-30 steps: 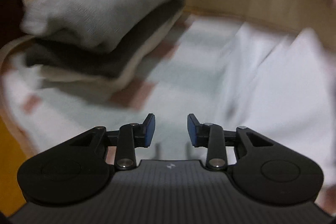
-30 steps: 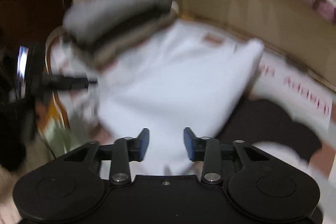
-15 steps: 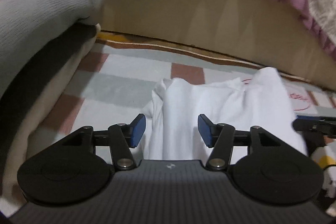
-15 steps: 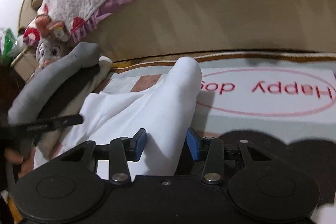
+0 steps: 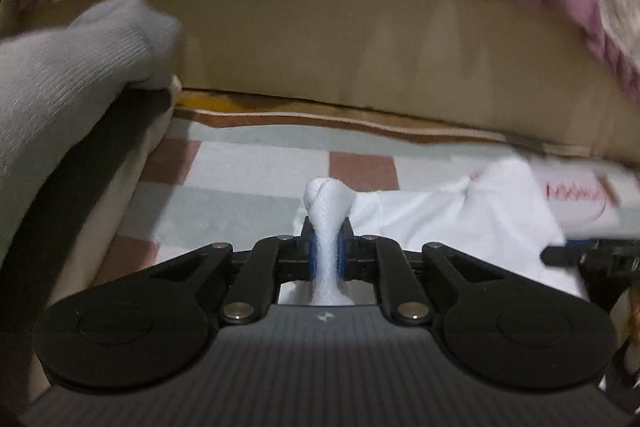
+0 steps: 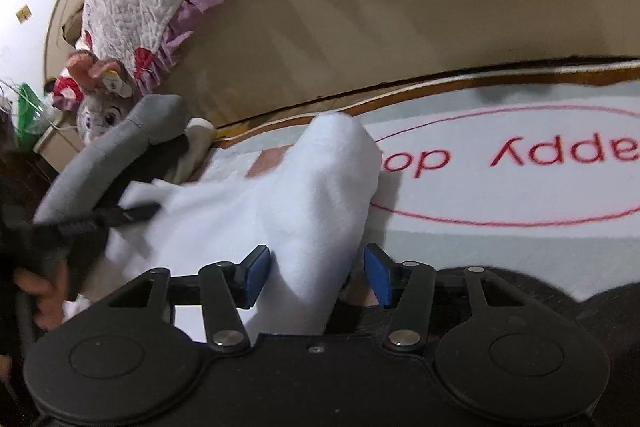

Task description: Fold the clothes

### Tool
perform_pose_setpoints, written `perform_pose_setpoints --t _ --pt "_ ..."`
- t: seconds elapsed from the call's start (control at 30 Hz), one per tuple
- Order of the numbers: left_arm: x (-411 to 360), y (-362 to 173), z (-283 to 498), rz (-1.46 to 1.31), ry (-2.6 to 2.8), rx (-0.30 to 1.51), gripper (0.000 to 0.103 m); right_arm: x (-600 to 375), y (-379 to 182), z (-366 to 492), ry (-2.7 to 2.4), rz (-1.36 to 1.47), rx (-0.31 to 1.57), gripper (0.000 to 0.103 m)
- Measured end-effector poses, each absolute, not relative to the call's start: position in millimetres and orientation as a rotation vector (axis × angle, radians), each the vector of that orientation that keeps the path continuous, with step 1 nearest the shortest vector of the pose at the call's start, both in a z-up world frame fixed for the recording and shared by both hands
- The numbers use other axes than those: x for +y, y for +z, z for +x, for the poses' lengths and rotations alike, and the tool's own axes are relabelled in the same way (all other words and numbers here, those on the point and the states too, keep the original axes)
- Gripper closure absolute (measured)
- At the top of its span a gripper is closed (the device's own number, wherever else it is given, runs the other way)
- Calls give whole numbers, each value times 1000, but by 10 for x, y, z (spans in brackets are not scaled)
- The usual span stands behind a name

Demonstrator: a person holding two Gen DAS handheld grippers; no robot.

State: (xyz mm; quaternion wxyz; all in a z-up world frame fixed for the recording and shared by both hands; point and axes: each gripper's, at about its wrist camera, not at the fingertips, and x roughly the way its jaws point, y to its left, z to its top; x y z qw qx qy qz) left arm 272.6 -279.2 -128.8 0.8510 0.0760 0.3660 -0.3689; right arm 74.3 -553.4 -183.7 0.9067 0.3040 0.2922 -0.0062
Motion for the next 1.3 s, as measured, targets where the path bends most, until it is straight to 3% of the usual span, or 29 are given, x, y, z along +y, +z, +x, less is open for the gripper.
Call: perform_pose_setpoints --t 0.07,0.17,0.2,0.4,0.53,0.63,0.8,0.9,1.13,1.3 --pt "-2777 -1450 2769 148 -755 801 92 -5554 -1862 761 -14 630 605 46" --pt "-2786 -1632 2797 173 -700 794 71 -5564 -1891 771 -15 620 600 47" --pt "-2763 -1602 2809 163 -681 784 70 -5559 -1888 771 -22 605 598 48" --pt "-2725 -1096 2681 242 -632 583 75 -5598 -1844 727 -119 536 563 49" --pt "-2852 -998 2545 191 -912 642 75 -5478 -1706 714 -175 379 520 50" --pt "-3039 -1200 2543 224 -940 743 75 -5387 -1598 754 -84 303 473 51" --pt "-3018 -1541 2741 197 -804 843 76 -5285 -1606 859 -49 187 546 52" --pt "-2913 -1530 2822 75 -735 837 87 -5396 -1666 893 -96 213 588 55" --pt "-2819 -1488 2886 191 -555 767 83 -5635 -1777 904 -167 317 630 56" --pt "-2257 -1008 2762 -135 -479 755 86 -5636 -1776 894 -170 300 639 56"
